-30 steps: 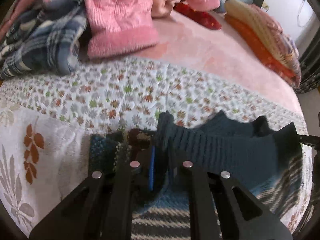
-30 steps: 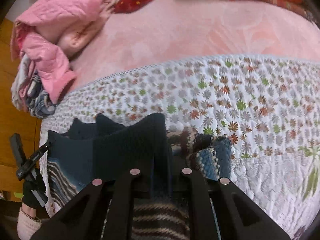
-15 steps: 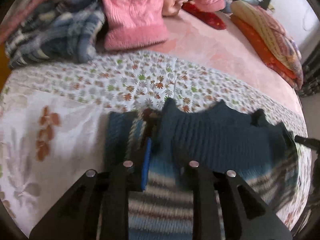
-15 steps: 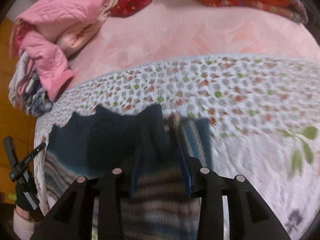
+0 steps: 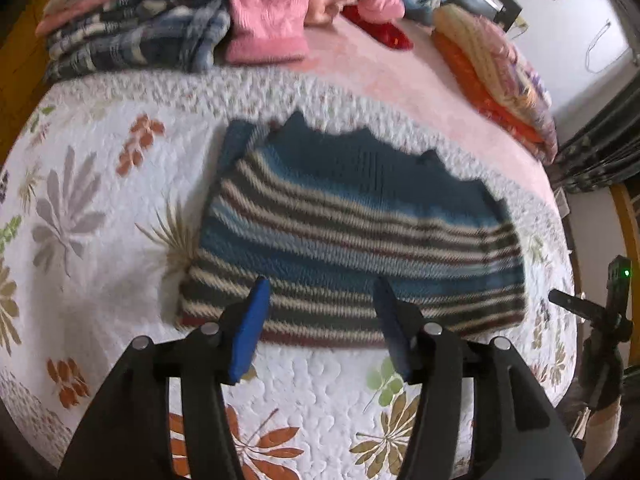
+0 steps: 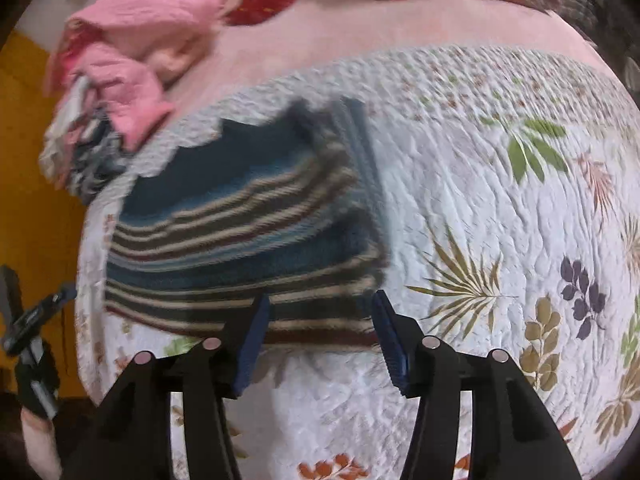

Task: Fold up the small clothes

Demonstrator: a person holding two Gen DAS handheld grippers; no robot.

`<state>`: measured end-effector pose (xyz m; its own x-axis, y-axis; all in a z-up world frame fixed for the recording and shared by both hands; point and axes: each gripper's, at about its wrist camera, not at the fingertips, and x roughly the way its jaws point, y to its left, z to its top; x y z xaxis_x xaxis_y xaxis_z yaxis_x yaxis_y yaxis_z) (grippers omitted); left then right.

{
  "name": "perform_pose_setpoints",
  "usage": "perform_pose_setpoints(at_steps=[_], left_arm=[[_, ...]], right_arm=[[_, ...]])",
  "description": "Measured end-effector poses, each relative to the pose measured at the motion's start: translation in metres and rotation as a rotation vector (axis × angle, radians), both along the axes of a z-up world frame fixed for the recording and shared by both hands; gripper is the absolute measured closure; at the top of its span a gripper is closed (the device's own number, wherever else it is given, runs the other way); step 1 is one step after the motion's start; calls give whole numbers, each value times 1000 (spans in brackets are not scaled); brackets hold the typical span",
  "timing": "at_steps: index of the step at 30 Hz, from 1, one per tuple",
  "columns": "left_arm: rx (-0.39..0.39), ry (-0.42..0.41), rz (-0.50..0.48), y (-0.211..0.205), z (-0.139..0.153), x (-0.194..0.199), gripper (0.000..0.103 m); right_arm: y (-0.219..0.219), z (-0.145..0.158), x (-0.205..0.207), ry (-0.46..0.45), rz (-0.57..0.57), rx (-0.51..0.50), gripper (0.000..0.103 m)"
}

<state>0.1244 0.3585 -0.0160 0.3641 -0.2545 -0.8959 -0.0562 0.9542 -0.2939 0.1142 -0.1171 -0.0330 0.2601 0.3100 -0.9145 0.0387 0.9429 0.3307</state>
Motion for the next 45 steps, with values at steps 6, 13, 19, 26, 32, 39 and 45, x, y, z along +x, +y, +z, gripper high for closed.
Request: perform_pose_setpoints(at_steps=[6,13,19,26,32,39,45], left_arm=[[120,73,-79,-17,-54,21,49],[168,146,-102,-10,-87,24,50],[186,138,-113,-11,-90,24,50],[57,41,-66,-3,-68,31,47],[51,39,-40,4,-77,36,41],[72,65,-47,-8,-90,39,34],[76,68,-57,-10,-93,38,33]], right_arm=[[-3,-54,8,121,-6,17,61],[1,-68,7,205,26,-92,91],[3,-77,10,243,31,-100,90],[-16,-31,27,76,-30,55,49],[-29,-48,46,90,-66,139,38],[-38,-79,49,142,-122,194,34],[-30,-95,56,143,-115,209,31]])
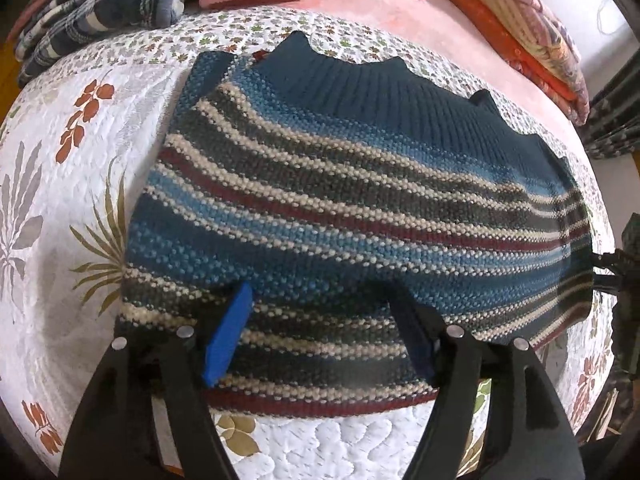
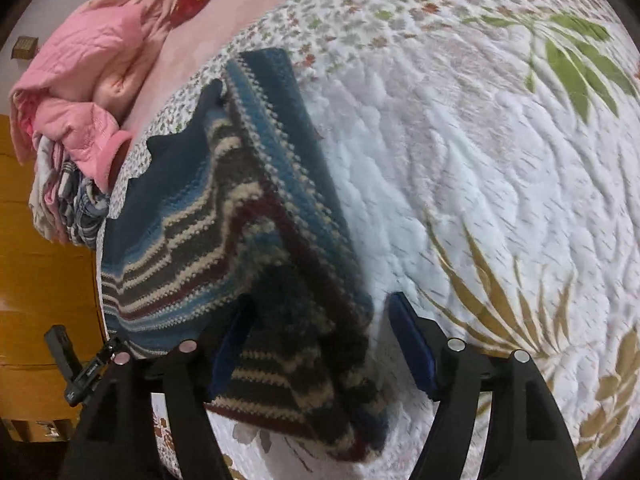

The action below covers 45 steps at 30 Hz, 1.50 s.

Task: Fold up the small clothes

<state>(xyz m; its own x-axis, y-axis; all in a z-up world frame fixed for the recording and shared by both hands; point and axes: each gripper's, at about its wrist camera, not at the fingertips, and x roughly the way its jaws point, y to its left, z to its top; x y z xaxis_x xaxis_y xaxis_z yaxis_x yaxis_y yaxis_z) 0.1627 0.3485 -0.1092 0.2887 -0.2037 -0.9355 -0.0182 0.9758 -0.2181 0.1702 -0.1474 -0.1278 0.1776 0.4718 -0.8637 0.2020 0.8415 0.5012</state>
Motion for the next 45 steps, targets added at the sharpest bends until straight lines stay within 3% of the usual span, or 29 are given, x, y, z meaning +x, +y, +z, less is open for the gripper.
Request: perform_pose_setpoints(at_steps=[3,6,9,14,21,31,36,45], left_arm=[[-6,1,4,1,-1,1,33],[-13,2,9,1,-1,4,33],[-35,2,24,4,-1,5,33],[-61,8,40,8,0,6,33],[-37,7,13,5,-1,6,32],[-56,16,34,8,1,8,32],[-67,-33,50,14,20,13,32],[-117,-67,93,29,41,15,32]], right_arm=[[9,1,4,-15,5,-18,43],[19,6,6,-29,39,11,66],[27,23,6,-72,69,22,69],[27,39,9,-101,61,59,71],[9,4,1,-4,9,19,71],[19,8,2,-15,5,-3,72],[39,49,3,-89,38,49,72],[129,104,9,-150,171,30,74]])
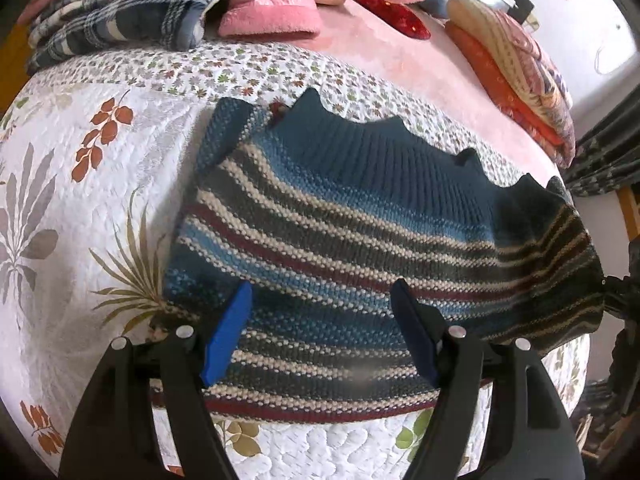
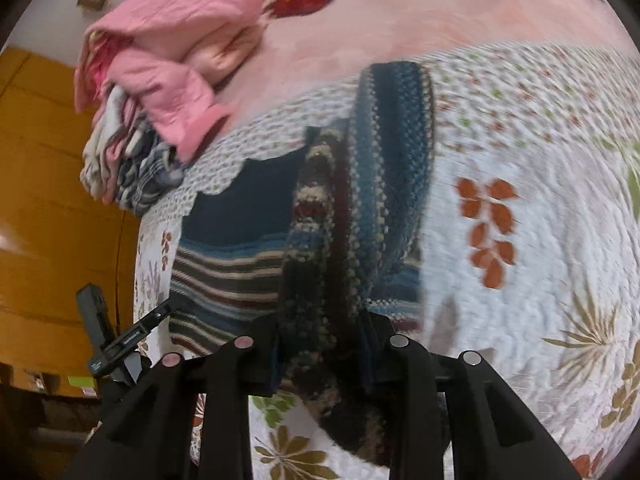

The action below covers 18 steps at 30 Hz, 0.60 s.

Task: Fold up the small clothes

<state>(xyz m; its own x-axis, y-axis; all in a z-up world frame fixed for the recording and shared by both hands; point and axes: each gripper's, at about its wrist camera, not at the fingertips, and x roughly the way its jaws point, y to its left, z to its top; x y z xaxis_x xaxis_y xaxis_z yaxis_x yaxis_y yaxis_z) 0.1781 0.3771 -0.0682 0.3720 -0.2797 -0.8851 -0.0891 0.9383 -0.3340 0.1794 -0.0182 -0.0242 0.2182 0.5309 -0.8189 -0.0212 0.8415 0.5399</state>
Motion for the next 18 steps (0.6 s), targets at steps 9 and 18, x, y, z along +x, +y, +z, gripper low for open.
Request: perform_pose_setpoints(at_steps=[9,18], left_arm=[[-41,-12,34,11,8,0,32],[-50,-7,38,14,7,2,32]], right_arm=[[93,14,-2,-25,174,-149,74],[160,-22,-6,17,280,-300,70]])
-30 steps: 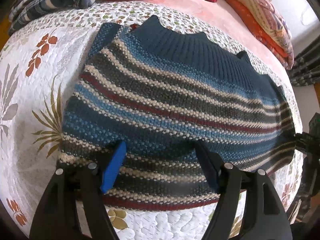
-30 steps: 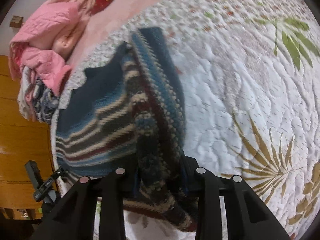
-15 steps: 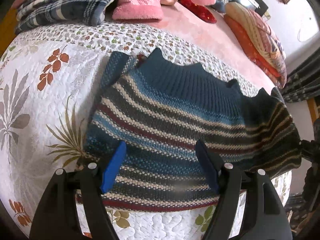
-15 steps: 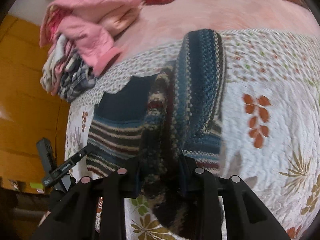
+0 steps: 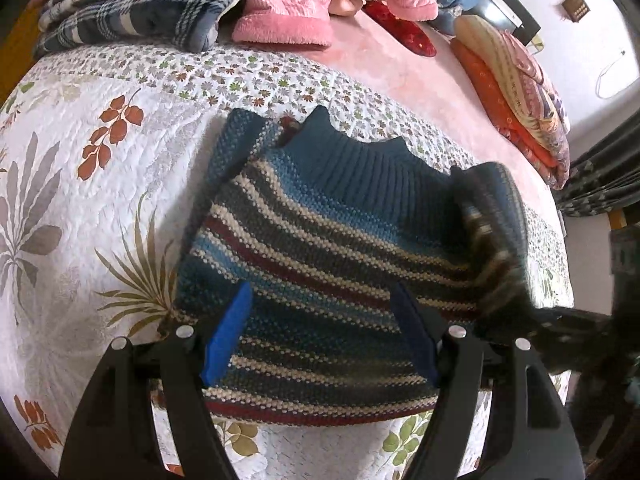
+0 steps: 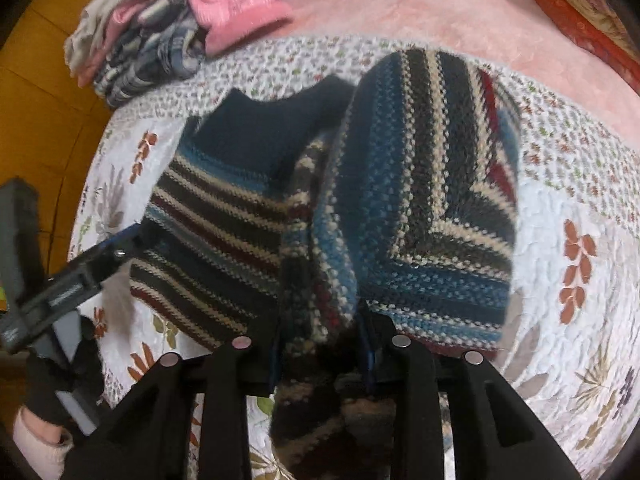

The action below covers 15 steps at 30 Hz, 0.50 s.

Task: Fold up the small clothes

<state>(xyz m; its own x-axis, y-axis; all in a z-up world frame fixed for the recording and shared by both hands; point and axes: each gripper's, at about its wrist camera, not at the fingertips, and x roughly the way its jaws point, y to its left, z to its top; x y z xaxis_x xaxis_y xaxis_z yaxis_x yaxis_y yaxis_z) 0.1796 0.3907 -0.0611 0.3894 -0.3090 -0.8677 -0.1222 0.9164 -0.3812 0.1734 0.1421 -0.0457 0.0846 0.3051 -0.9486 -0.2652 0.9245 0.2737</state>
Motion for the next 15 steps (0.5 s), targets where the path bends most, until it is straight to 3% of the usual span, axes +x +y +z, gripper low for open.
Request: perform_pose_setpoints(at_steps=[8,15], left_arm=[[-23,-5,-9,-2,4,1,32],[-108,11,-50,-16,6,0,32]], right_arm=[[4,-18,2,33,-54,125,42],[-37,19,-7,38,-145,345,43]])
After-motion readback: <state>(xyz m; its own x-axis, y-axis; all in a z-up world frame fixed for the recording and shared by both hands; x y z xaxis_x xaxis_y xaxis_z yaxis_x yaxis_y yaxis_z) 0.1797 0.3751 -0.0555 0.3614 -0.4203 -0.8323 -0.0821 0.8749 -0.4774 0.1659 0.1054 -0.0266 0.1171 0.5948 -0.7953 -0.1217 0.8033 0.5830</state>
